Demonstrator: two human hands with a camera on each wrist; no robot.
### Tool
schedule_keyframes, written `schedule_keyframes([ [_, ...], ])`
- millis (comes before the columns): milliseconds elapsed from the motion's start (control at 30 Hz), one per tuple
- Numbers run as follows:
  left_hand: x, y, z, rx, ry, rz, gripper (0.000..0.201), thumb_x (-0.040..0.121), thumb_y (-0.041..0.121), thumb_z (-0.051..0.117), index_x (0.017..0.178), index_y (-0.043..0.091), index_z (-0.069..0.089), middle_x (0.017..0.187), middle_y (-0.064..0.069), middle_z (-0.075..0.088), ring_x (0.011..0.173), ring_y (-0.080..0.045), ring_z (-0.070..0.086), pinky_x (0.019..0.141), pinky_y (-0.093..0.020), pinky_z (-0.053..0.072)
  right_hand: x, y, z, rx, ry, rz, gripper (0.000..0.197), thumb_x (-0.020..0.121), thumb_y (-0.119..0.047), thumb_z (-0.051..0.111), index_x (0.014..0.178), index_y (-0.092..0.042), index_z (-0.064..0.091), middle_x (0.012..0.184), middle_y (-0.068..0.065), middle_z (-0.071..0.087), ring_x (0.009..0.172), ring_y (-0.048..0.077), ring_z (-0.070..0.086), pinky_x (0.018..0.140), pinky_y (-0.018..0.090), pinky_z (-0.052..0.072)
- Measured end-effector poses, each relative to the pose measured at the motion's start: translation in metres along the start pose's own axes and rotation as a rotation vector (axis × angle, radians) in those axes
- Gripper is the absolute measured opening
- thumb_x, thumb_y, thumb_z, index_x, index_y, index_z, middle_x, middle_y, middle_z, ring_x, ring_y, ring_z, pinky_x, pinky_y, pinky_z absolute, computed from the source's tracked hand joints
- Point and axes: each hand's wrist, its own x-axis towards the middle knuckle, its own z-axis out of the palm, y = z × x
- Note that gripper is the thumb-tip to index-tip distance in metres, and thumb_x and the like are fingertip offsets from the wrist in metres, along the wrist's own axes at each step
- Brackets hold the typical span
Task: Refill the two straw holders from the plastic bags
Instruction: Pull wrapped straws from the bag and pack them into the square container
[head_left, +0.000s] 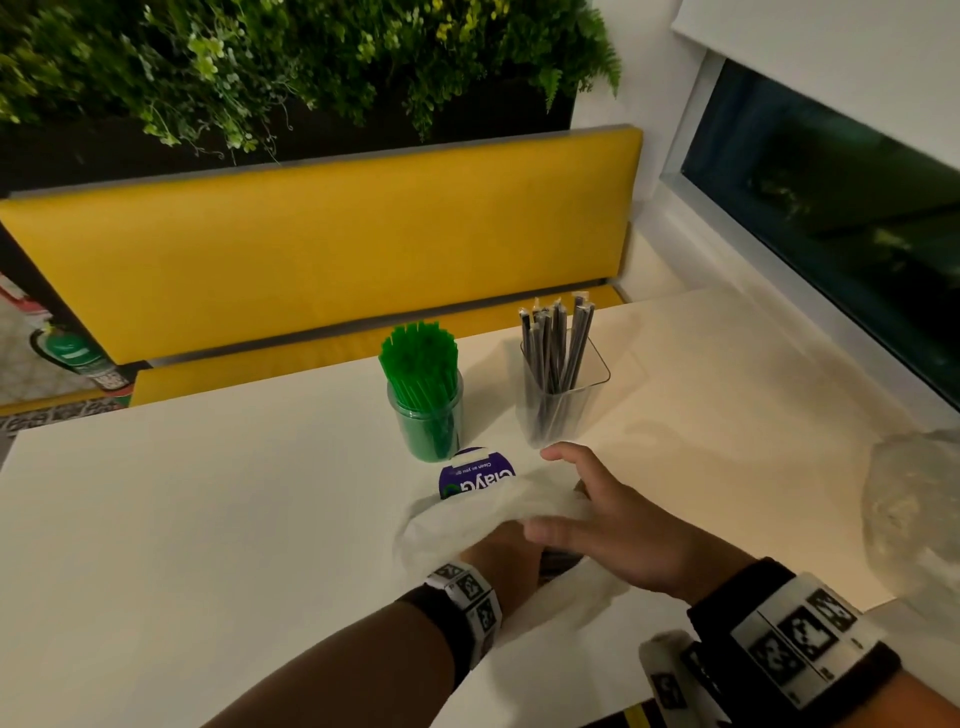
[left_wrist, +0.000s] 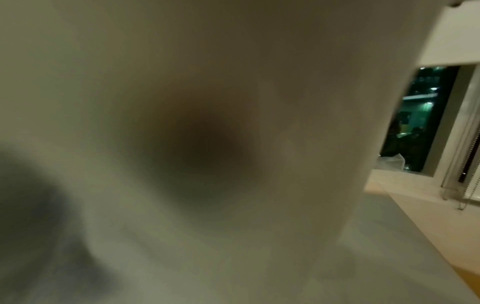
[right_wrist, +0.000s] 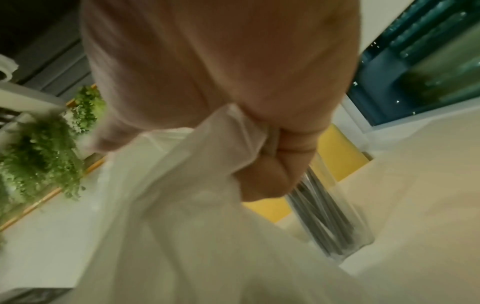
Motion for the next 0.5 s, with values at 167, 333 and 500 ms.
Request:
schedule_keyframes([
  [167, -0.007, 0.022, -0.029, 0.149, -0.145, 0.142, 0.038, 0.104, 0.034, 0.041, 0.134, 0.014, 0.054, 0.137, -0.009, 0.057, 0.127, -0.025, 0.052, 0.110, -0.031, 0.033, 0.008, 0.014, -0.007, -0.231, 0.207, -0.132, 0.021, 0.084, -0.059, 0.063, 0.097, -0.043, 0.060, 0.090, -0.019, 0.067, 0.084, -0.002, 0.062, 0.076, 0.026, 0.047],
  [333, -0.009, 0.034, -0.053, 0.076, -0.157, 0.300, 0.027, 0.101, 0.014, 0.045, 0.121, 0.016, 0.063, 0.118, -0.008, 0.067, 0.109, -0.023, 0.059, 0.100, -0.032, 0.040, 0.024, 0.033, -0.007, -0.338, 0.471, -0.113, 0.009, 0.096, -0.041, 0.055, 0.090, -0.034, 0.055, 0.078, -0.001, 0.068, 0.076, 0.015, 0.064, 0.072, 0.036, 0.051],
  [500, -0.013, 0.045, -0.056, 0.081, -0.190, 0.368, 0.030, 0.105, 0.014, 0.043, 0.130, 0.007, 0.056, 0.132, -0.014, 0.060, 0.122, -0.026, 0.054, 0.108, -0.037, 0.037, 0.029, 0.033, -0.005, -0.023, 0.328, -0.230, 0.010, 0.099, -0.025, 0.055, 0.099, -0.033, 0.060, 0.079, 0.024, 0.052, 0.065, 0.016, 0.049, 0.062, 0.022, 0.040],
])
